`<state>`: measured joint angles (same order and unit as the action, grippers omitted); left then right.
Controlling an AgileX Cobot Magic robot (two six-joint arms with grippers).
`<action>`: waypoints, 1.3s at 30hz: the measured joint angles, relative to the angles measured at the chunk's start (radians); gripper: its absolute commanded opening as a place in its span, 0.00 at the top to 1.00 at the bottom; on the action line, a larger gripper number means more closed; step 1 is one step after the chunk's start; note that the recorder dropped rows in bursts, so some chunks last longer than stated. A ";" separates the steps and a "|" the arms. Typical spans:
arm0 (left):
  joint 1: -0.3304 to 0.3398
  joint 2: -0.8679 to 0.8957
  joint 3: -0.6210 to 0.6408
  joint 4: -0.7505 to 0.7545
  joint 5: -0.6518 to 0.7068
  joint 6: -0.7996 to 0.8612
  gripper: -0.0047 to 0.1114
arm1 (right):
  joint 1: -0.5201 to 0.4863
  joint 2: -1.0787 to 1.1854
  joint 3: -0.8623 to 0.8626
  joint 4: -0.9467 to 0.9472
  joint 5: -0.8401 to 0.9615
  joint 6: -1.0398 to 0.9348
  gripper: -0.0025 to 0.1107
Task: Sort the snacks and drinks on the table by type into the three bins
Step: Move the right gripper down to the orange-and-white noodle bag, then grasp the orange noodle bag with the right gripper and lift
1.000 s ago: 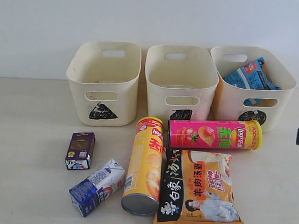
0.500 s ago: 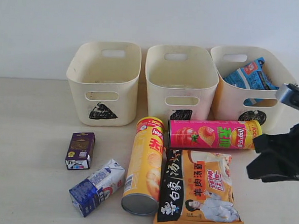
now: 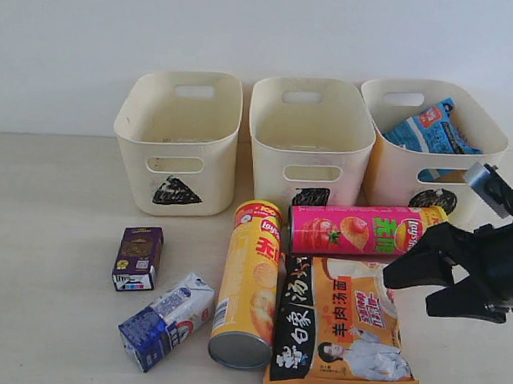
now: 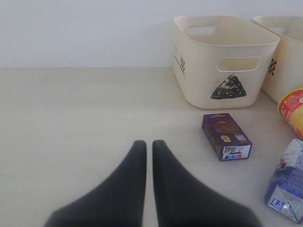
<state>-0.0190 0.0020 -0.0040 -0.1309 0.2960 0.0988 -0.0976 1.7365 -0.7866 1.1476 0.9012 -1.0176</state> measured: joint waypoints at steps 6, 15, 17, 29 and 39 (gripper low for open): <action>0.000 0.000 0.000 0.000 0.000 0.000 0.93 | -0.015 0.122 -0.011 0.088 0.018 -0.100 0.27; 0.000 0.000 0.000 0.000 0.000 0.000 0.93 | -0.019 0.268 -0.052 0.176 0.080 -0.195 0.27; 0.000 0.000 0.000 0.000 0.000 0.000 0.93 | -0.019 0.281 -0.053 0.194 0.094 -0.212 0.27; 0.000 0.000 0.000 0.000 0.000 0.000 0.93 | 0.061 0.286 -0.060 0.217 0.060 -0.236 0.27; 0.000 0.000 0.000 0.000 0.000 0.000 0.93 | 0.090 0.280 -0.064 0.216 0.024 -0.236 0.41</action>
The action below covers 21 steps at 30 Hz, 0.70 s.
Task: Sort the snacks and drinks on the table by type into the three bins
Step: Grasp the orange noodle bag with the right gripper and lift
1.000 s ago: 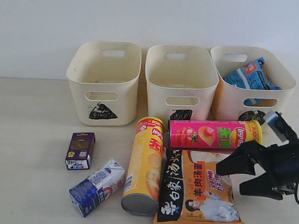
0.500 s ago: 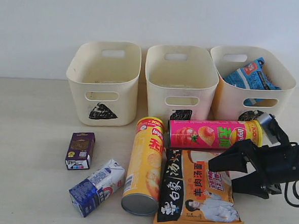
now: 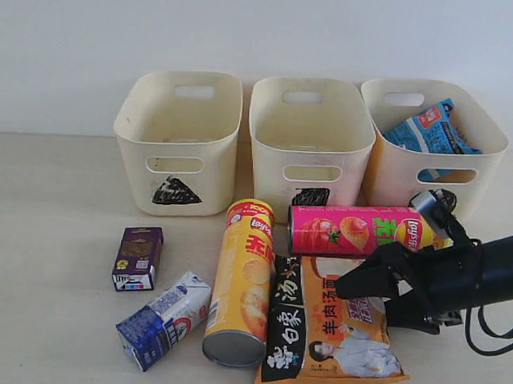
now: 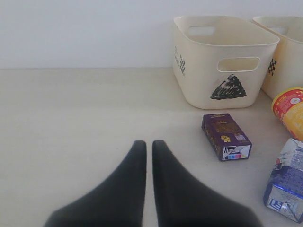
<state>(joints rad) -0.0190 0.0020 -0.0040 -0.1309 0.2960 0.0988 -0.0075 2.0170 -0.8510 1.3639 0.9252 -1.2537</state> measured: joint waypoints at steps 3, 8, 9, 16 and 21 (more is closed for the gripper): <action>0.000 0.000 0.000 0.000 0.000 0.000 0.93 | 0.004 0.000 0.000 -0.015 -0.030 0.000 0.57; 0.000 0.000 0.000 0.000 0.000 0.000 0.93 | 0.006 0.000 0.000 -0.041 -0.066 0.003 0.82; 0.000 0.000 0.000 0.000 0.000 0.000 0.93 | 0.006 0.000 0.000 -0.044 -0.066 0.003 0.87; 0.000 0.000 0.000 0.000 0.000 0.000 0.93 | 0.007 -0.019 0.000 -0.063 -0.076 0.008 0.98; 0.000 0.000 0.000 0.000 0.000 0.000 0.93 | 0.007 -0.116 -0.012 -0.150 -0.109 0.064 0.98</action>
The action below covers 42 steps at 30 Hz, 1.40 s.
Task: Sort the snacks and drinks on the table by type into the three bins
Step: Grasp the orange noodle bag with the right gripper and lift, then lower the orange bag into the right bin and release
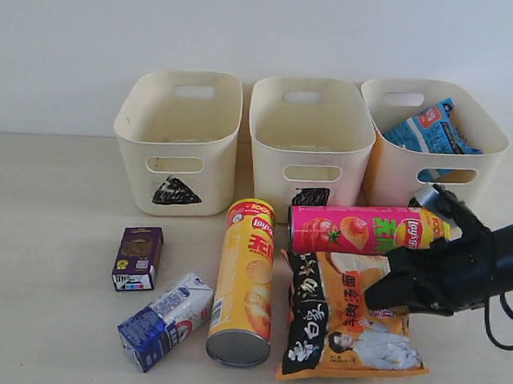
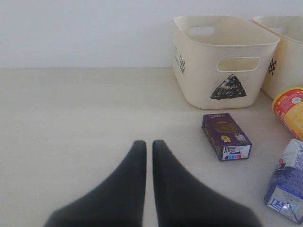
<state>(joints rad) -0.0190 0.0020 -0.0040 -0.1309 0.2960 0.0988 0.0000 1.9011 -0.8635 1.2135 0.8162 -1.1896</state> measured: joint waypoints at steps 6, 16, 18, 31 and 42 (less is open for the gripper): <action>0.000 0.000 0.000 0.000 0.000 0.000 0.93 | 0.000 -0.138 -0.034 -0.108 -0.009 0.106 0.98; 0.000 0.000 0.000 0.000 -0.006 0.000 0.93 | 0.000 -0.287 -0.052 -0.143 0.067 0.163 0.98; 0.000 0.000 0.000 0.000 -0.016 0.000 0.93 | 0.000 -0.312 -0.061 -0.156 0.073 0.181 0.98; 0.000 0.000 0.000 0.000 -0.019 0.000 0.93 | 0.000 -0.461 -0.244 -0.292 -0.050 0.420 0.98; 0.000 0.000 0.000 0.000 -0.019 0.000 0.93 | 0.000 -0.455 -0.250 -0.291 -0.770 0.483 0.98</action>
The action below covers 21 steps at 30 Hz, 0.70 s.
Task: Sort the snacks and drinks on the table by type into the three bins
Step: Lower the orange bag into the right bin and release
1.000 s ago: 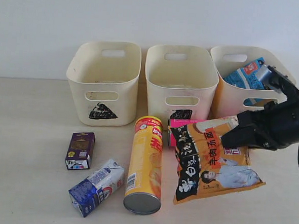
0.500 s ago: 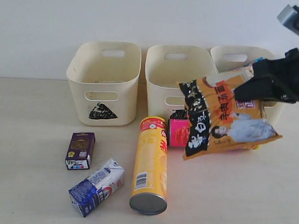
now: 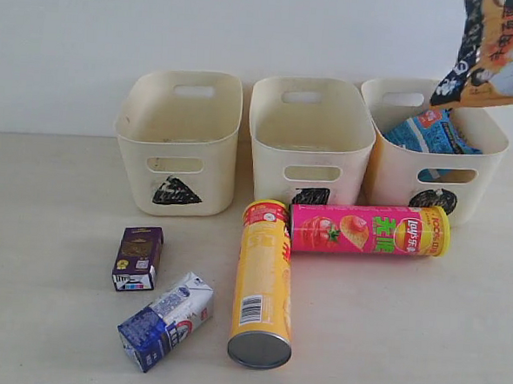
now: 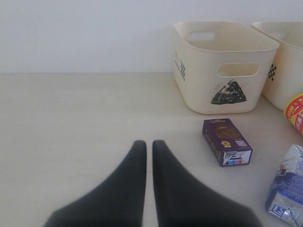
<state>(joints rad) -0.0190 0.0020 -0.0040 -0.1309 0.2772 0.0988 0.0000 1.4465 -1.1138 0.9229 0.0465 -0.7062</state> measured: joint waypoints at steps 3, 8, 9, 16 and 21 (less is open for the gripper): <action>0.000 0.000 0.000 0.000 0.000 0.000 0.93 | 0.000 0.073 0.000 0.002 -0.135 0.000 0.98; 0.000 0.000 0.000 0.000 0.000 0.000 0.93 | 0.000 0.213 -0.056 -0.030 -0.185 0.000 0.98; 0.000 0.000 0.000 0.000 0.000 0.000 0.93 | 0.000 0.233 -0.073 -0.033 -0.176 0.000 0.98; 0.000 0.000 0.000 0.000 0.000 0.000 0.93 | 0.000 0.337 -0.169 -0.038 -0.154 0.000 0.98; 0.000 0.000 0.000 0.000 0.000 0.000 0.93 | 0.000 0.413 -0.249 -0.040 -0.095 0.000 0.98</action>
<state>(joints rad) -0.0190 0.0020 -0.0040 -0.1309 0.2772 0.0988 0.0000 1.8597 -1.3628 0.8827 -0.0485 -0.7062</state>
